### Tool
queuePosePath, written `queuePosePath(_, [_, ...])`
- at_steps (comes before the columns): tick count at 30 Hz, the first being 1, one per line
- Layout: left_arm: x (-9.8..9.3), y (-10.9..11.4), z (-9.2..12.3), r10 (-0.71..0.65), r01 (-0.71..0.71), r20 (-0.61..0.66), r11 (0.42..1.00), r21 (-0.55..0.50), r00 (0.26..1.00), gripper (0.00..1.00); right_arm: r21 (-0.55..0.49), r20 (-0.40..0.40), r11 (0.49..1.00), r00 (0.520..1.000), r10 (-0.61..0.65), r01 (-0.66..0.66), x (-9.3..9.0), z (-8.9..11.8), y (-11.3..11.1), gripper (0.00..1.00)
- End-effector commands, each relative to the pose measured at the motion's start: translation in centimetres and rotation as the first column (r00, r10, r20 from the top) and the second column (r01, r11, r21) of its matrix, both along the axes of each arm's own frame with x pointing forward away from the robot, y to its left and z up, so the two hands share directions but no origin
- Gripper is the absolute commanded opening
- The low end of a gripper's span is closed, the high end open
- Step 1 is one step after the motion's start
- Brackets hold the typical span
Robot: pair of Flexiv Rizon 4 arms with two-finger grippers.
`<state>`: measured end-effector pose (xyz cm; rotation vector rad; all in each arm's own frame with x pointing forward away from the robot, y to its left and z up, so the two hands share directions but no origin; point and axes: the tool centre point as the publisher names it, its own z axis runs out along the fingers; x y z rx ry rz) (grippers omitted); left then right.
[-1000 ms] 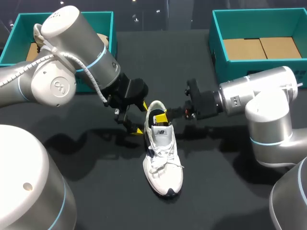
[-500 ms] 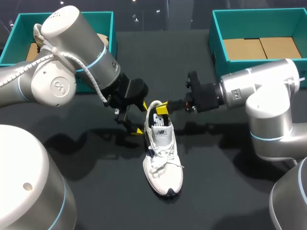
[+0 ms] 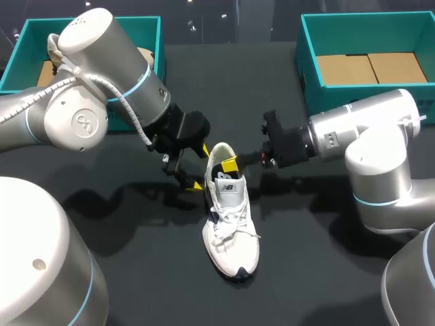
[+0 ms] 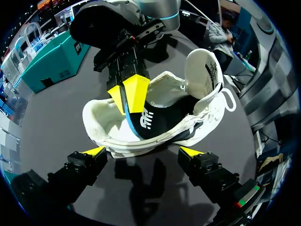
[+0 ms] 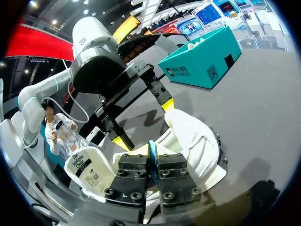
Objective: Take the shoe out of the shoebox, open the shoe tongue, remove and reinsert the insole, then place the shoe into the shoebox
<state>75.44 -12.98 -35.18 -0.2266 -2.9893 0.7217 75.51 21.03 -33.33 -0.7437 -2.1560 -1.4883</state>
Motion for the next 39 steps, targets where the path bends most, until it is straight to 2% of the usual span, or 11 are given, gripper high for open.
queuePosePath(1, [0.0,0.0,-0.1,0.001,-0.001,0.002,1.000,0.002,1.000,1.00,-0.006,0.023,1.000,1.000,-0.016,0.016,-0.6,1.1,-0.4,0.38])
queuePosePath(4, [-0.1,0.0,0.1,-0.003,0.003,0.002,1.000,-0.002,1.000,1.00,-0.009,0.041,1.000,0.999,-0.012,0.012,-0.3,1.7,-0.4,0.42])
queuePosePath(7, [-0.3,0.4,0.6,-0.013,0.013,0.005,1.000,-0.006,1.000,1.00,-0.019,0.048,1.000,0.999,-0.013,0.014,0.1,1.9,-0.7,0.40])
queuePosePath(17, [-1.0,3.0,2.0,-0.040,0.040,-0.001,0.999,-0.024,0.999,1.00,-0.068,0.012,0.997,0.999,-0.042,0.043,0.8,1.6,-2.6,0.38])
queuePosePath(27, [-1.5,7.7,3.3,-0.067,0.067,-0.003,0.997,0.023,0.998,1.00,-0.201,-0.027,0.973,0.992,-0.120,0.112,1.8,2.4,-6.8,0.38])
queuePosePath(34, [-1.0,10.6,4.8,-0.101,0.101,-0.003,0.994,0.028,0.995,1.00,-0.288,-0.041,0.946,0.986,-0.164,0.145,2.5,3.8,-9.4,0.37])
queuePosePath(39, [-0.4,12.7,6.2,-0.156,0.156,0.000,0.987,0.025,0.988,1.00,-0.382,-0.096,0.912,0.975,-0.200,0.150,2.8,4.1,-11.4,0.38])
